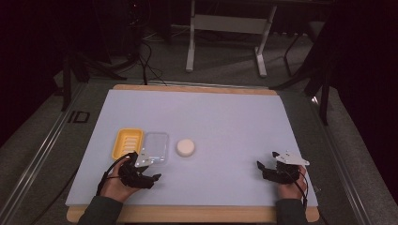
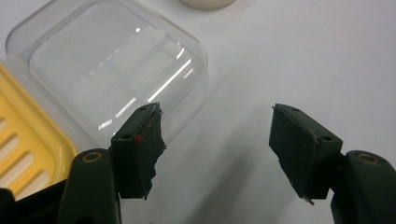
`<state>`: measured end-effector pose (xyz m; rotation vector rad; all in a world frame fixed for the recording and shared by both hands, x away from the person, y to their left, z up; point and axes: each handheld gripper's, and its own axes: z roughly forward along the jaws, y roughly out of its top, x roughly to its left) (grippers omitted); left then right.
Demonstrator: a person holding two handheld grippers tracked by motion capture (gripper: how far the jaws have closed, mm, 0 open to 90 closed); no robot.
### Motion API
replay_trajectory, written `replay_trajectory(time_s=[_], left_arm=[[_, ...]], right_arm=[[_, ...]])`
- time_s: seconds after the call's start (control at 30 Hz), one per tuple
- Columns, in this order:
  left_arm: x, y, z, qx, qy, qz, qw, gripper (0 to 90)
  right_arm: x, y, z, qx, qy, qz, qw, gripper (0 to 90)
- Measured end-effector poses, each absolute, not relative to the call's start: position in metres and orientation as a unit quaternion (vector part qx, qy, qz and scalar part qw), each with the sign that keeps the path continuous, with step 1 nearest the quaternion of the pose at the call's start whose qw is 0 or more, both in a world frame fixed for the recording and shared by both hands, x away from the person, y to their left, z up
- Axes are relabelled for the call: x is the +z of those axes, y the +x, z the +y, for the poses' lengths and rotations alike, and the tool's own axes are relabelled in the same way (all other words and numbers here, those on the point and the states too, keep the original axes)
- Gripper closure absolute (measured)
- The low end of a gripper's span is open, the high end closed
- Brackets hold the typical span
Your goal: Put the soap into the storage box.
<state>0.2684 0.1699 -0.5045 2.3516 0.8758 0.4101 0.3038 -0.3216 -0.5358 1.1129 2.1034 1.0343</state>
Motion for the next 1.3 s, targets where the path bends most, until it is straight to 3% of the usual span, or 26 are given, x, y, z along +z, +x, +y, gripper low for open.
replay_trajectory(time_s=[1.3], left_arm=[[-0.478,0.311,0.134,0.158,0.906,0.278,0.278,29.9]], right_arm=[[-0.535,0.303,-0.323,0.391,0.414,0.777,0.268,22.5]])
